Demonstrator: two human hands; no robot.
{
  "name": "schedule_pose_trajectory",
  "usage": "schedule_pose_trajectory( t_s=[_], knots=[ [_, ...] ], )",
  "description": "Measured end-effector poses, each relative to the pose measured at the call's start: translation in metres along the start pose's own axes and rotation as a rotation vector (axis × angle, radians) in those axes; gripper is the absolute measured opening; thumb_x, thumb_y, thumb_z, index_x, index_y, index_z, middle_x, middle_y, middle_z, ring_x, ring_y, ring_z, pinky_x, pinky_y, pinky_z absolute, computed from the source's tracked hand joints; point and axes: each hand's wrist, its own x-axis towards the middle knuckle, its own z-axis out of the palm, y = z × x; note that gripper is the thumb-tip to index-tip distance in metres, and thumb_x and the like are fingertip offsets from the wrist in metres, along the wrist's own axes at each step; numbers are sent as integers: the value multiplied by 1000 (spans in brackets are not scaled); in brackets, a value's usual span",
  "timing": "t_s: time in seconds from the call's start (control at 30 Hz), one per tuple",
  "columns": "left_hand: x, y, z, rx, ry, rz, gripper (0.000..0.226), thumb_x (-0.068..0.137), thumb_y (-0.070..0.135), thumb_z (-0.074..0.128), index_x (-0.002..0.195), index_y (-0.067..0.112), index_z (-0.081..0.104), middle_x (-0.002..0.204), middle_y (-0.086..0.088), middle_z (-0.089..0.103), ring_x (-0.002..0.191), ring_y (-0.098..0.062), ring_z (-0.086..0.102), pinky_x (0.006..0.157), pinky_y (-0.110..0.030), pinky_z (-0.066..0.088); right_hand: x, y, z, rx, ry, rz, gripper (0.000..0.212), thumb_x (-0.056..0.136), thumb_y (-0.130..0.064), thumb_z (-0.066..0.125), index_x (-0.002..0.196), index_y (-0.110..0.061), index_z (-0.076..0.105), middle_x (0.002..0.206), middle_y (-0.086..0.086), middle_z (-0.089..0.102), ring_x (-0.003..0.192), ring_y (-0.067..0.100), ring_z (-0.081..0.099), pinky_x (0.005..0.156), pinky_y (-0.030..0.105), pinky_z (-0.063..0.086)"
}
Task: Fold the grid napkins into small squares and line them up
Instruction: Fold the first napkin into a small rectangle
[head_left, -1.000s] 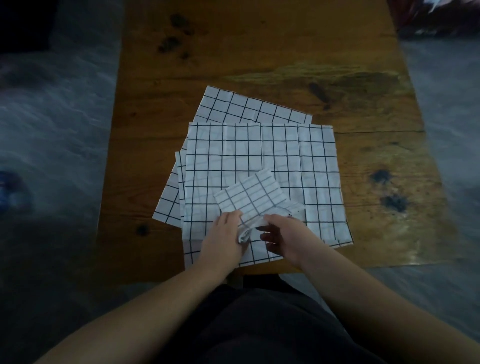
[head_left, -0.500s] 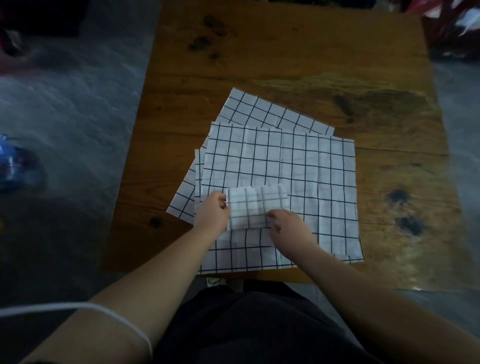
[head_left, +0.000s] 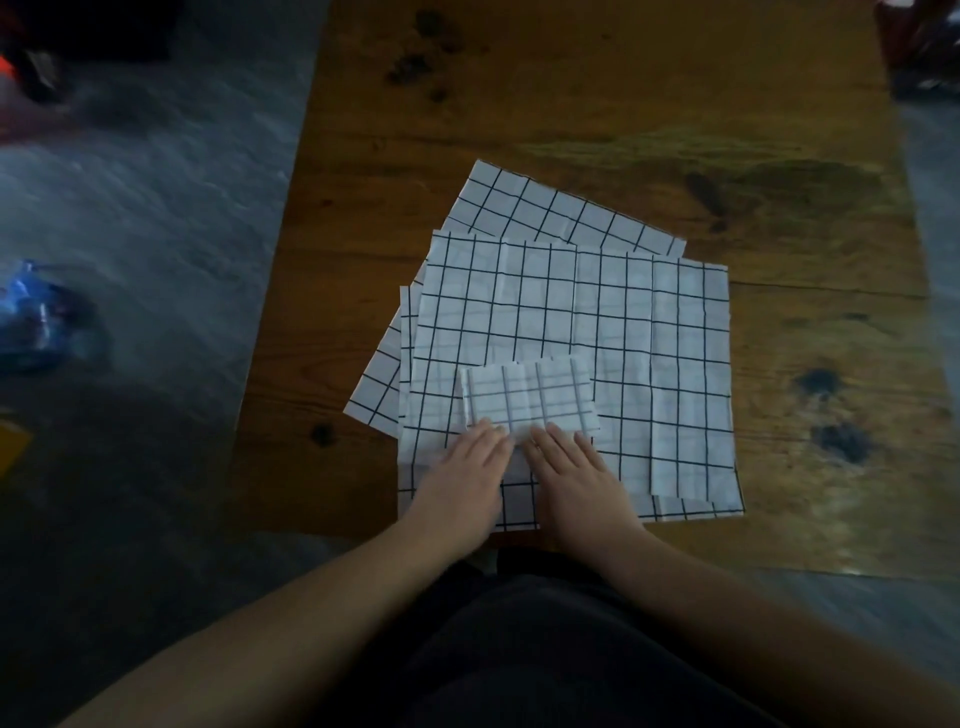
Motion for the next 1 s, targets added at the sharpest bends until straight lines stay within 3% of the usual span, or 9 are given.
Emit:
schedule_pose_trajectory(
  t_s=[0.07,0.17,0.33,0.47,0.7,0.8,1.0],
  knots=[
    [-2,2,14,99,-88,24,68,106,32,35,161,16,-1,170,-4,-5,154,-18,-13,125,-39,-8,0,-4,3,-27,-31,14,69,103,-36,28,159,-20,-10,164,-2,-16,154,16,-17,121,41,-16],
    [-2,1,27,167,-128,8,72,105,45,28,160,14,-5,169,-6,-9,154,-19,-15,126,-44,-7,-1,-5,11,-49,-46,39,72,94,-47,3,160,-19,-8,166,-2,-15,153,15,-18,122,42,-16],
    [-2,-6,32,191,-106,20,69,106,45,24,160,14,-6,169,-6,-8,155,-19,-13,126,-45,-3,-2,-1,20,-44,-8,72,67,103,-44,16,162,-18,-1,169,-1,-5,154,13,-13,124,42,-10],
    [-14,-19,26,209,-119,9,65,107,44,17,158,17,-13,164,-3,-19,152,-17,-20,124,-40,-12,-16,13,20,-17,9,163,66,102,-45,8,161,-19,-7,168,-1,-11,153,13,-16,126,41,-6],
    [-20,-19,22,144,-99,-66,71,106,45,25,159,13,-9,166,-5,-18,150,-17,-24,120,-36,-16,-28,21,15,58,32,318,64,106,-46,11,161,-17,-7,168,0,-10,154,15,-14,125,38,-9],
    [-15,1,16,154,-72,2,72,106,43,27,155,13,-16,161,-5,-25,150,-19,-26,119,-36,-18,-22,8,12,27,50,219,65,104,-43,14,158,-17,-12,168,3,-12,154,17,-16,124,40,-10],
    [7,21,26,244,-95,31,71,106,44,24,159,10,-8,168,-8,-13,154,-21,-17,120,-38,-18,-6,2,18,-6,-32,88,76,90,-49,-4,161,-20,-8,168,-2,-13,153,13,-18,127,43,-5]
  ],
)
